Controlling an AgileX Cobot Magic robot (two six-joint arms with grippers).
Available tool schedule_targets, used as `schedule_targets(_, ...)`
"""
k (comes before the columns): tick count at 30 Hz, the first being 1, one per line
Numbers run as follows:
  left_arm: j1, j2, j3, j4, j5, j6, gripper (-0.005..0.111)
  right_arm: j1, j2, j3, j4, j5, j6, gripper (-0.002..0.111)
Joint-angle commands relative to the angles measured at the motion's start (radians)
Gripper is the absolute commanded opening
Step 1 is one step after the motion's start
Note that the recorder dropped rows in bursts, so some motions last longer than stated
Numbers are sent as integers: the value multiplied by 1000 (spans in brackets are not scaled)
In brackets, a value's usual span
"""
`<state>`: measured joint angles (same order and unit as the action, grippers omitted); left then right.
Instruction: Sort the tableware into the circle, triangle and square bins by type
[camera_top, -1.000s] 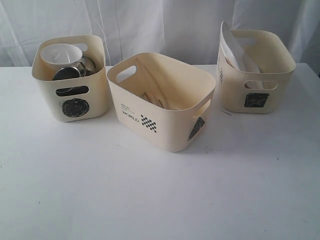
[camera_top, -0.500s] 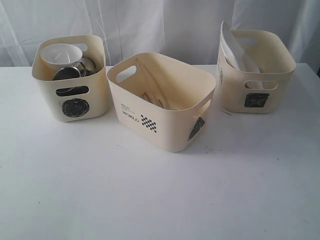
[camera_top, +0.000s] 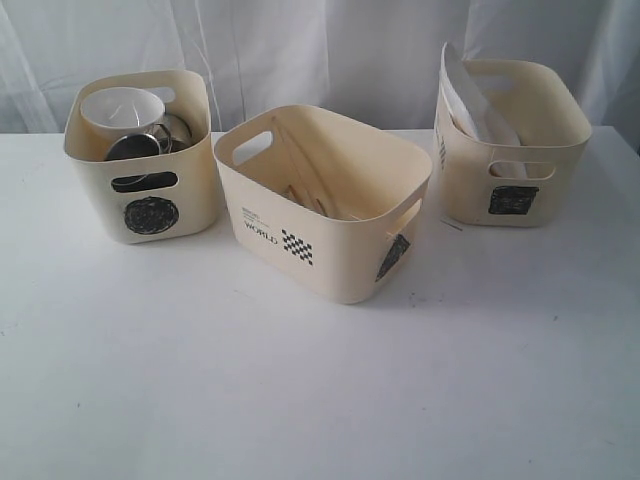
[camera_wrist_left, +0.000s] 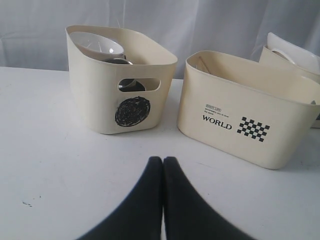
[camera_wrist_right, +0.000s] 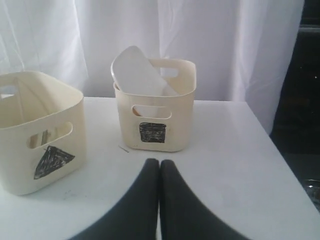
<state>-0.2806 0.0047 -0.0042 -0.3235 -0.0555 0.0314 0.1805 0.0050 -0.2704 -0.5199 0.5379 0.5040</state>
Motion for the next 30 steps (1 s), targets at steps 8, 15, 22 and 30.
schedule_targets(8, 0, -5, 4, -16, 5, -3, 0, -11, -5, 270, -34, -358, -9, 0)
schedule_targets(15, 0, -5, 4, -16, 5, -3, 0, -11, -5, 270, -30, -362, -9, 0)
schedule_targets(22, 0, -5, 4, -16, 5, -3, 0, -11, -5, 270, 332, -333, -461, 0)
schedule_targets(30, 0, -5, 4, -16, 5, -3, 0, -11, -5, 270, 420, -334, -586, 0)
